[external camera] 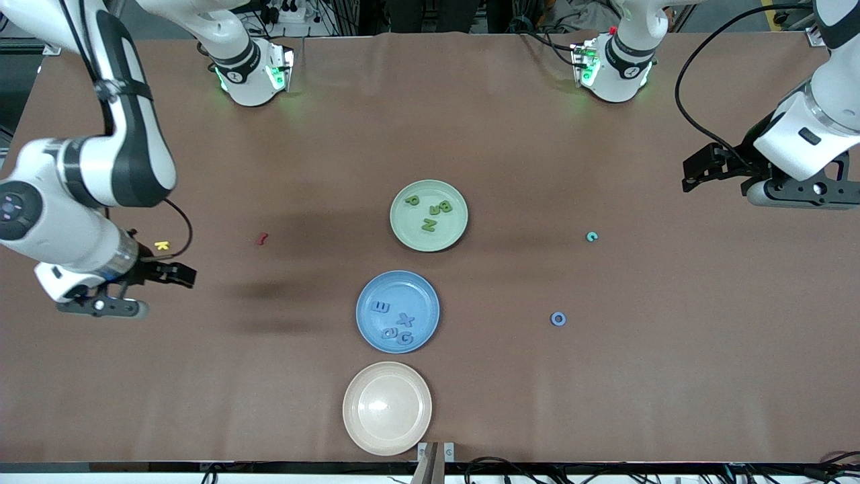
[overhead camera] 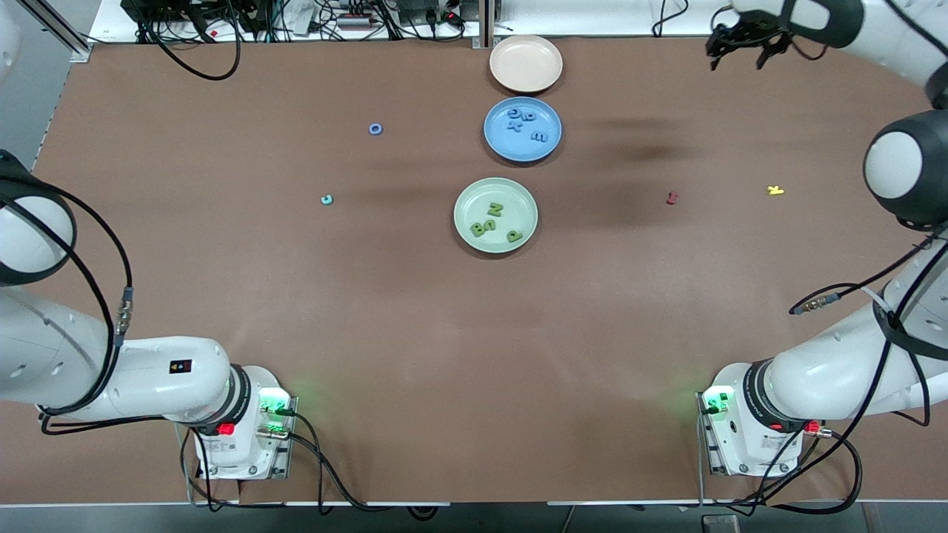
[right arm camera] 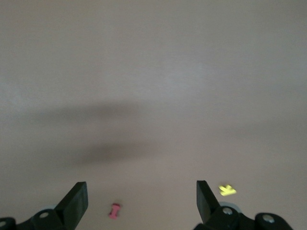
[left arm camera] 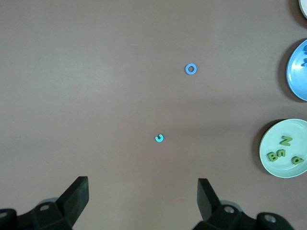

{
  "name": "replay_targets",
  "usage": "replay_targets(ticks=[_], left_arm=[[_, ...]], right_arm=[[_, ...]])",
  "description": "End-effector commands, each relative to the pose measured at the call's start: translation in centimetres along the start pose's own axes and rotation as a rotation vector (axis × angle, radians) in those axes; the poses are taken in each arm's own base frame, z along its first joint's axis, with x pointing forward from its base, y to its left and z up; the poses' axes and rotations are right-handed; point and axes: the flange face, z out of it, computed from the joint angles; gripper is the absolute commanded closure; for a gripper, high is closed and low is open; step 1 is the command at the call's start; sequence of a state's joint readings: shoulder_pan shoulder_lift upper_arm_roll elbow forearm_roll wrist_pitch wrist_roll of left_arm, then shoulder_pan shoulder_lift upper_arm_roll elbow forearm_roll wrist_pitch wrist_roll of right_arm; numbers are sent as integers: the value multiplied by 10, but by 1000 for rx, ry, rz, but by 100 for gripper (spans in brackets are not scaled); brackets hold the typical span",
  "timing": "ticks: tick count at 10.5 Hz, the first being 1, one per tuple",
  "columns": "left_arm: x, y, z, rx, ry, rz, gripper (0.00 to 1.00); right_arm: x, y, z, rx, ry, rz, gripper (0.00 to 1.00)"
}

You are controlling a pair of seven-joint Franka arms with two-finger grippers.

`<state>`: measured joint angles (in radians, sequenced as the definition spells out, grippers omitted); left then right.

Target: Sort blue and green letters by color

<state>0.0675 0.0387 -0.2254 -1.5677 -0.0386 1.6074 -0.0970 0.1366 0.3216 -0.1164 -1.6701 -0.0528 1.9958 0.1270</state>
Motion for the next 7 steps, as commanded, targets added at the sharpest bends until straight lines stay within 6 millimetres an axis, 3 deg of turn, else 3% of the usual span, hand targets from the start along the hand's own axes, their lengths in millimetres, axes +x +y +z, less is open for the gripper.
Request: replay_targets(ticks=[1, 4, 7], left_arm=[[2, 0, 2, 17, 5, 7, 0], [2, 0, 1, 17, 7, 7, 0], [2, 0, 1, 17, 7, 7, 0]], right_arm=[[-19, 34, -62, -18, -29, 33, 0], [-42, 59, -134, -22, -89, 75, 0], [-65, 72, -186, -11, -54, 102, 0]])
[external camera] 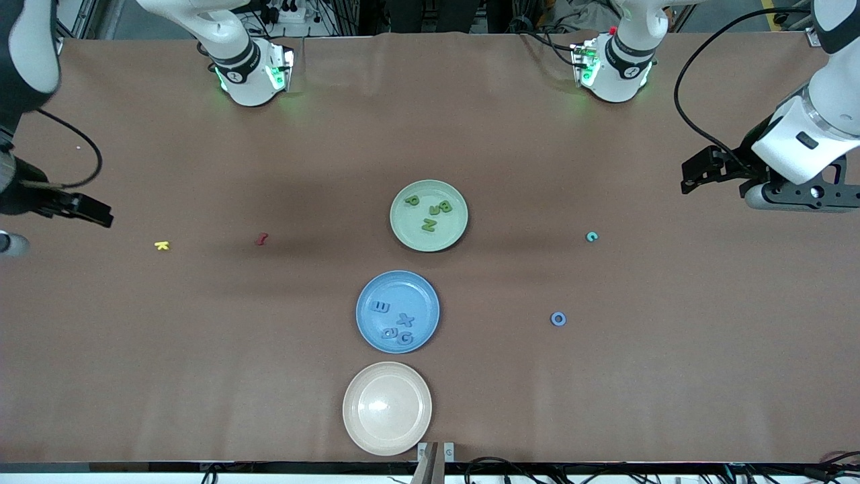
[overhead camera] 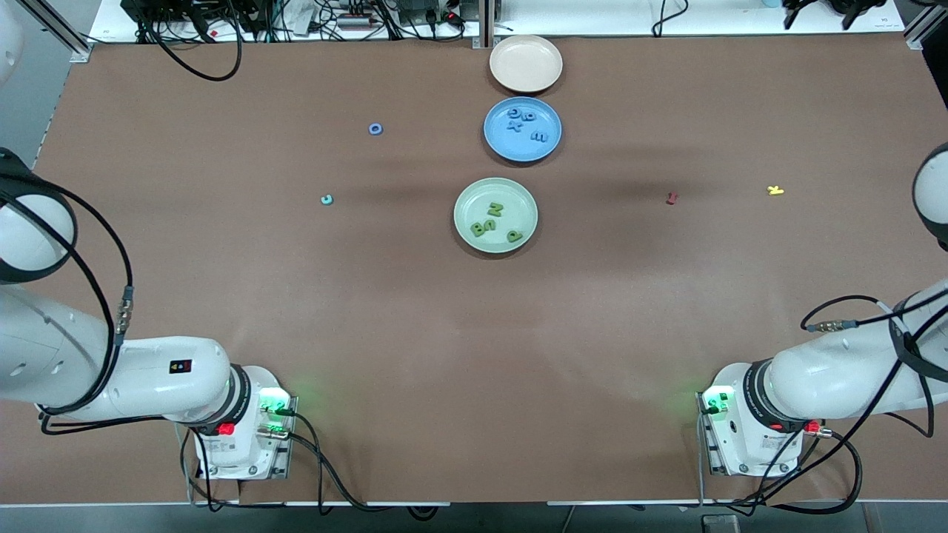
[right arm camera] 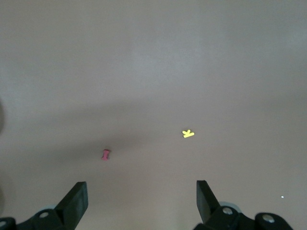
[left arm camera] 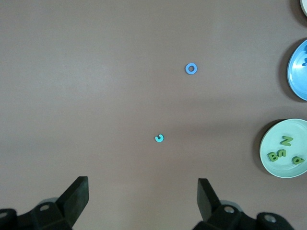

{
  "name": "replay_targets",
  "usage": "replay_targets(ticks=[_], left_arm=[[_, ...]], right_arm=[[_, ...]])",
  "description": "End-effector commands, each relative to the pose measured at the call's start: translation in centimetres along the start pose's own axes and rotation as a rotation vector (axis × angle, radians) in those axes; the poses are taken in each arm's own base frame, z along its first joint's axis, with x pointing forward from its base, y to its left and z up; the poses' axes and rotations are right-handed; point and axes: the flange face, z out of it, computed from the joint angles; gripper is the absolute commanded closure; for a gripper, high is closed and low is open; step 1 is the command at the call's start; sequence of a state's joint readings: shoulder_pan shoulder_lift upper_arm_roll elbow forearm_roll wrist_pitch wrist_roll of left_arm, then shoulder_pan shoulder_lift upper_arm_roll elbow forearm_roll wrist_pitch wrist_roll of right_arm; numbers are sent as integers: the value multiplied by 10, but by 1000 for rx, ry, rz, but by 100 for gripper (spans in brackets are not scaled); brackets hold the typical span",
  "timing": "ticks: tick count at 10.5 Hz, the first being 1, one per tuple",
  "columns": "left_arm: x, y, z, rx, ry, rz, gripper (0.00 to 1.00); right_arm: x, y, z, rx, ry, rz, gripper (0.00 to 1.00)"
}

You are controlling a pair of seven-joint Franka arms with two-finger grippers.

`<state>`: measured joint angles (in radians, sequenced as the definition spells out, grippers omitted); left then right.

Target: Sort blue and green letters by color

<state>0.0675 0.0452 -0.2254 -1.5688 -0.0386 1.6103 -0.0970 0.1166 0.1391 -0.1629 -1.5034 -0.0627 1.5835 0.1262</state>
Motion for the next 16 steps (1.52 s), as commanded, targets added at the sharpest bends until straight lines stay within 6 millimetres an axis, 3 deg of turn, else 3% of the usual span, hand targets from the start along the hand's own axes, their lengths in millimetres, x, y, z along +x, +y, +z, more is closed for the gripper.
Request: replay_targets(ticks=[1, 2, 4, 7, 16], left_arm=[[0, -1, -3, 19, 12, 6, 0], [-1, -1, -5, 20, 13, 8, 0], [-2, -3, -8, 42, 21, 9, 0], [-2, -5, -14, 51, 34, 12, 0], [-7, -5, -34, 112, 63, 28, 0]], right_arm=[[-18, 12, -39, -7, 25, 25, 0], [-24, 17, -54, -17, 55, 33, 0], [-27, 39, -59, -7, 63, 56, 0], [-29, 49, -71, -2, 87, 66, 0], [-25, 49, -67, 5, 95, 63, 0]])
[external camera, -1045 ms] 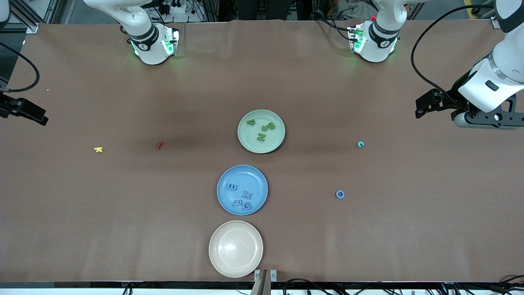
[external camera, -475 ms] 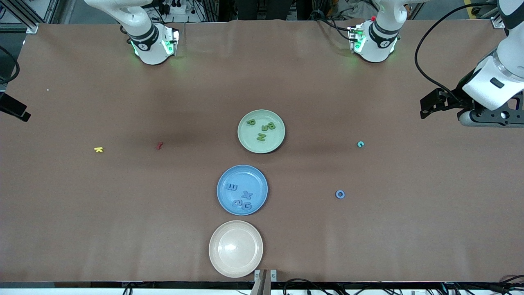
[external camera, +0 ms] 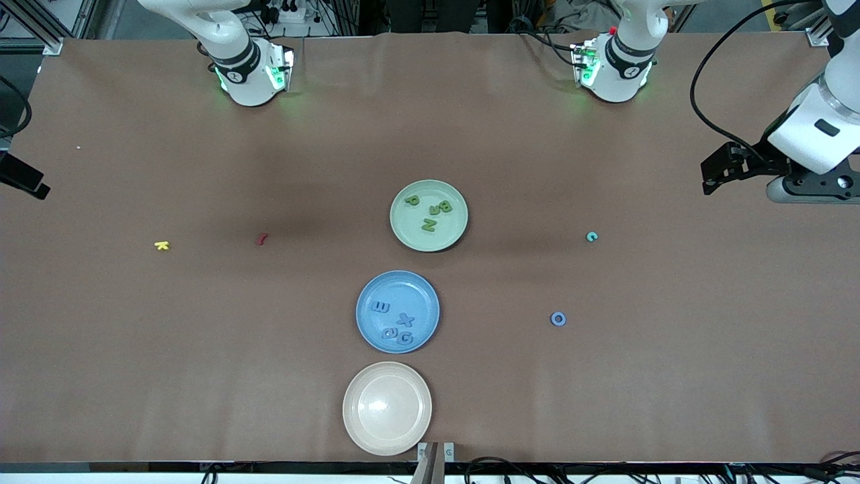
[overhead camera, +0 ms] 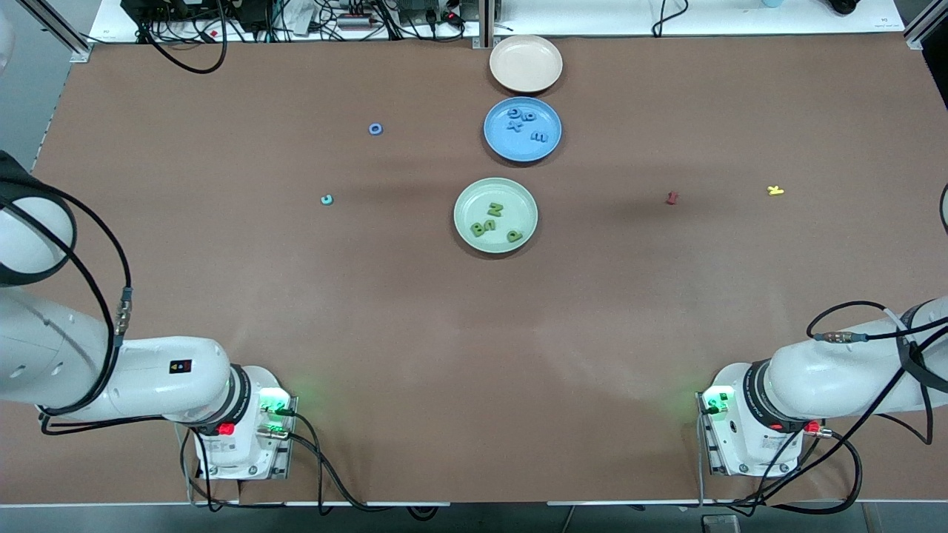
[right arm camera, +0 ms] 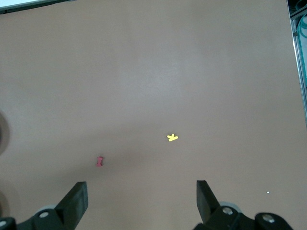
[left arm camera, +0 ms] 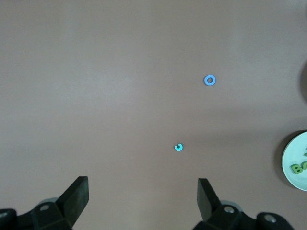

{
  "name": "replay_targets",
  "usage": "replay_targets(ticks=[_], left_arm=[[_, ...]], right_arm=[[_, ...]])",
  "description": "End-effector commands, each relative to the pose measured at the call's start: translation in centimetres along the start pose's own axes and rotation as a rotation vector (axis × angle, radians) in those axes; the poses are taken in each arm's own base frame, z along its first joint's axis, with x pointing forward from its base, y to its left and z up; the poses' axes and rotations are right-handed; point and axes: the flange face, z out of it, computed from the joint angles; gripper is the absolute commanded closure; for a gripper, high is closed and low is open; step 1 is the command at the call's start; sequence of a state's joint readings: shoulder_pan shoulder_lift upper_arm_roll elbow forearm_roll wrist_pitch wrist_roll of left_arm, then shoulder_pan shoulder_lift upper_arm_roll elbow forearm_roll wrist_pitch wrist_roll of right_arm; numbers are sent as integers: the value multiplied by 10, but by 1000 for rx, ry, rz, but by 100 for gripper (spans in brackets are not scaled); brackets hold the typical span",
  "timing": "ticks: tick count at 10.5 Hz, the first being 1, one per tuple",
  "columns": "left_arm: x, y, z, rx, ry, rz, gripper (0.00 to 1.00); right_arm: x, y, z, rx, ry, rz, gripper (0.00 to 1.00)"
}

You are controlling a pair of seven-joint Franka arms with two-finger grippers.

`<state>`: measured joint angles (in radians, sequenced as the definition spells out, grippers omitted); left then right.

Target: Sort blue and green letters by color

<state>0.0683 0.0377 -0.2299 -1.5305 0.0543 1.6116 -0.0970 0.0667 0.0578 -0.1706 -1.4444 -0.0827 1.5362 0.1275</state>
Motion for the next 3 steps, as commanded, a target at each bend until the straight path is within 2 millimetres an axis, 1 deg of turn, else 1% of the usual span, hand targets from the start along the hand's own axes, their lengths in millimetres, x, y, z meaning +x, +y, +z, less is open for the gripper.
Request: replay_targets(ticks=[1, 2, 3], left_arm=[[-6, -1, -11, 21, 7, 19, 0], [-7, 1, -12, 18, 6, 21, 0], [-8, 3, -13, 14, 4, 23, 0]], right_arm=[[3, 0, -2, 6, 22, -9, 0], [3, -5, 0, 28, 18, -16, 0], [2, -13, -2, 65, 17, -59, 0]])
